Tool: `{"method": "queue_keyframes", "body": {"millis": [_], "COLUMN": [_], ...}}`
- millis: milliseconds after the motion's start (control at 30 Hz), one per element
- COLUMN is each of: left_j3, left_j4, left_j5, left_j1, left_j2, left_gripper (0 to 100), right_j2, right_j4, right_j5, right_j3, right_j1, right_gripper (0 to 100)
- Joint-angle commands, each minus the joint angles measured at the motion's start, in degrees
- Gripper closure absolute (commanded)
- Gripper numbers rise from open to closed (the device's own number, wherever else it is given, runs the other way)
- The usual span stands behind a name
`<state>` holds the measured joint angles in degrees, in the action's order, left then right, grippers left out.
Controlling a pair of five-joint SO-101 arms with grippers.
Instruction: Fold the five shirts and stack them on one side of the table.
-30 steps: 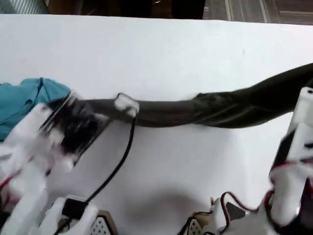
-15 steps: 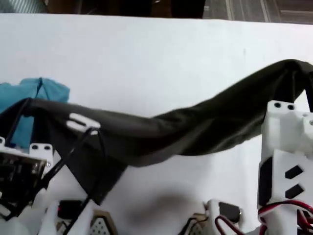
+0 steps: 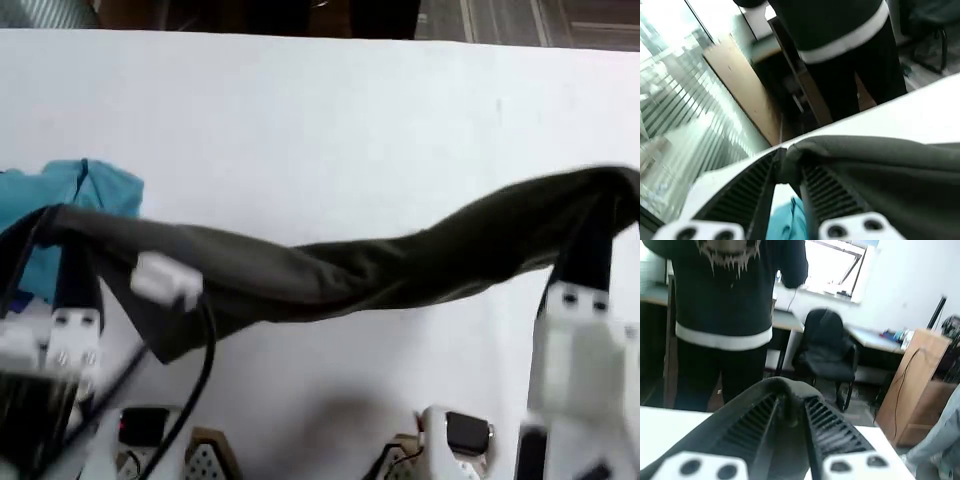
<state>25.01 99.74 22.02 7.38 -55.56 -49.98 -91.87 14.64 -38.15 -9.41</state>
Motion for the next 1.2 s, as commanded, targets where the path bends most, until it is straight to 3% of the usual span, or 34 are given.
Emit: {"method": "queue_keyframes", "body": {"millis": [0, 600, 1167], "left_j3": [3.12, 2.77, -6.55], "left_j4": [0.70, 0.79, 1.05], "left_j5": [-0.26, -0.35, -0.53], "left_j1": [0.53, 0.26, 0.97], "left_j2": [-0.09, 0.35, -0.18], "left_gripper": [97, 97, 97], "right_j2": [-3.21, -5.93, -6.29], "right_j4": [-0.22, 0.57, 0.31], "right_j5": [-0.09, -0.18, 0.00], "right_j3": [-1.23, -1.49, 3.69], "right_j1": [0.04, 0.13, 0.04], "right_gripper": [97.9, 97.9, 97.9]}}
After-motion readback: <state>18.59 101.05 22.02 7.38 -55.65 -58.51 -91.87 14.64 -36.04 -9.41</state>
